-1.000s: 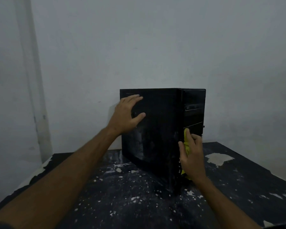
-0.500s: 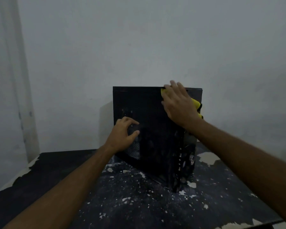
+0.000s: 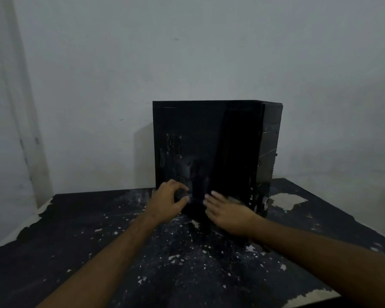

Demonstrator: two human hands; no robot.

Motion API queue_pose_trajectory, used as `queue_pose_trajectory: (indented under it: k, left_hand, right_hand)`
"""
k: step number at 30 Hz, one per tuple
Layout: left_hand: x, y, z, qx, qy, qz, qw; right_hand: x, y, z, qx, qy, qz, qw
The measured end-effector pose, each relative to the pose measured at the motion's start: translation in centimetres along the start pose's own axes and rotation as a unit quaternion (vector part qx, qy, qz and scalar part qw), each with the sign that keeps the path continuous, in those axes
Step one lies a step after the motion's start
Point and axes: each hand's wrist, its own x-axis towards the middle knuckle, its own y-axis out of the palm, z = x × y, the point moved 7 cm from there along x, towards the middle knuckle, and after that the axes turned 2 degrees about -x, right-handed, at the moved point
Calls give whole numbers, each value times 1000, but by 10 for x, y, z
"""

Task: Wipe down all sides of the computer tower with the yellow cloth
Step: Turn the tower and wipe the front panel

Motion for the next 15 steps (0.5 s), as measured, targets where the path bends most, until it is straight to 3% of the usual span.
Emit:
queue_pose_trajectory:
  k: [4, 7, 9, 12, 15]
  left_hand:
    - [10, 17, -32, -111, -56, 8, 992]
    - [32, 17, -83, -316, -85, -40, 944]
    - [49, 20, -115, -455, -103, -61, 882]
    - [66, 26, -152, -566, -57, -89, 817]
    - [77, 24, -161, -567, -52, -159, 806]
  right_hand:
    - [14, -75, -134, 43, 216, -136, 966]
    - [1, -113, -199, 28, 357, -130, 925]
    - [-2, -122, -210, 22, 361, -128, 924]
    - [-5, -128, -210, 68, 299, -189, 933]
    - [-14, -122, -212, 152, 261, -182, 936]
